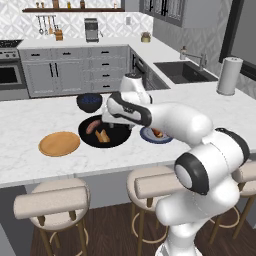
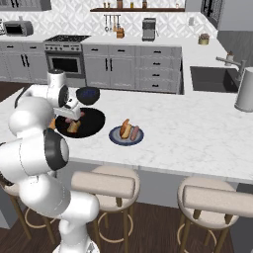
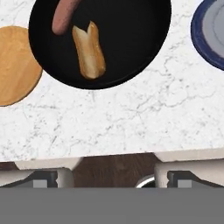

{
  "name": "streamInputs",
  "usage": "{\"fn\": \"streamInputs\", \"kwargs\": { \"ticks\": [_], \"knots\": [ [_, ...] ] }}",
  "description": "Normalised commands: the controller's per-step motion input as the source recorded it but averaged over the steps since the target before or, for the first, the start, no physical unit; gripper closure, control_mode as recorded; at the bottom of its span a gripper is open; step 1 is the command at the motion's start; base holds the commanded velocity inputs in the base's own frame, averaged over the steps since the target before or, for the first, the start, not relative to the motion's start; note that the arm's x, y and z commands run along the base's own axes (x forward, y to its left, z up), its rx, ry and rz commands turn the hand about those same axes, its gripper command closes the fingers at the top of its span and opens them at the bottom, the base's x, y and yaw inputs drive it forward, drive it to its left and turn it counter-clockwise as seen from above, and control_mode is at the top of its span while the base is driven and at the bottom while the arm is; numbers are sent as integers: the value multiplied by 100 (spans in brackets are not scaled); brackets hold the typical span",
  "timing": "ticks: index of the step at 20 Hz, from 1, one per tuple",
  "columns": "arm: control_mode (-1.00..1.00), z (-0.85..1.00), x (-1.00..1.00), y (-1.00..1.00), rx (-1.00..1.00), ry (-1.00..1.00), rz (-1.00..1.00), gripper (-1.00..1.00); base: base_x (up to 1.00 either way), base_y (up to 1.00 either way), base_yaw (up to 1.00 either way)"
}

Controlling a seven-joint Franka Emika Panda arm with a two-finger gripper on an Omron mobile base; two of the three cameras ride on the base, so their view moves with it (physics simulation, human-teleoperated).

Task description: Place one bun and one sausage from the bowl on each plate.

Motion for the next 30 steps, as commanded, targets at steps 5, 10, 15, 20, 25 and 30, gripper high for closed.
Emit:
{"fn": "streamInputs", "kwargs": {
  "ticks": [5, 10, 15, 20, 25, 30],
  "knots": [
    [-100, 2, 8, 58, -1, 1, 17, -100, 0, 0, 0],
    [-100, -8, 23, 6, 0, 0, 1, -100, 0, 0, 0],
    [-100, -33, 57, -22, 0, 0, 0, -100, 0, 0, 0],
    [-100, -55, 65, 2, 0, 0, 0, -100, 0, 0, 0],
    [-100, -42, 66, 5, -1, 0, 0, -100, 0, 0, 0],
    [-100, -24, 41, 13, -1, 0, 0, -100, 0, 0, 0]
  ]
}}
